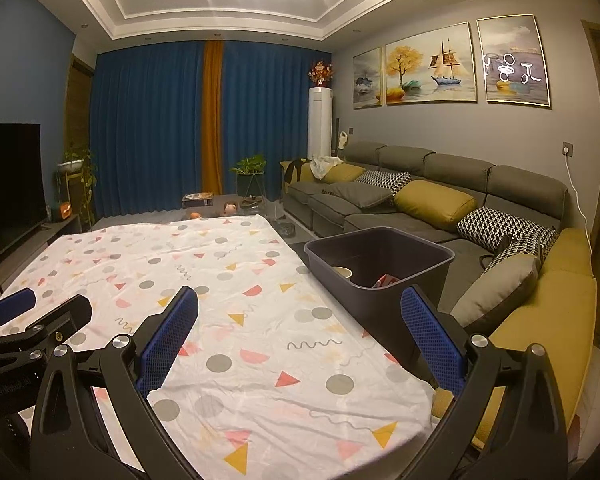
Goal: Collect trash
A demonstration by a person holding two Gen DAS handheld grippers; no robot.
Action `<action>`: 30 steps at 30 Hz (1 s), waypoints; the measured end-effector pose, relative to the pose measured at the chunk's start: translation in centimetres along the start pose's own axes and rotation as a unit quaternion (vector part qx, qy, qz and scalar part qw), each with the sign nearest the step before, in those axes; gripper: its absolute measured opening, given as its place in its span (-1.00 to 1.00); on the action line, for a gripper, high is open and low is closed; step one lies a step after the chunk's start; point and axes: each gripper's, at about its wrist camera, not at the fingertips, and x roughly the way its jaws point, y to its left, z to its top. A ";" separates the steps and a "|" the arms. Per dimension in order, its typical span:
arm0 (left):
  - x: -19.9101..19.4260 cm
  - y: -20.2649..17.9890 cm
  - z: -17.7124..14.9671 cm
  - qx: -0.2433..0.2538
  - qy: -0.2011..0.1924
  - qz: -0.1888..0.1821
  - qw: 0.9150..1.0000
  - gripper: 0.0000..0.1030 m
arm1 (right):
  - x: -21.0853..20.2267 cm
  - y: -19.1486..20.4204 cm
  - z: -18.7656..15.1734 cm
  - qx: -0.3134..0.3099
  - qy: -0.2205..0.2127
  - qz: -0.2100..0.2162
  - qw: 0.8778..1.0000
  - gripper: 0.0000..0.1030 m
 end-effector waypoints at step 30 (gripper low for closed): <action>-0.6 -0.4 0.5 0.000 -0.007 0.004 1.000 0.89 | -0.2 0.1 0.3 0.001 -0.004 0.002 1.000 0.90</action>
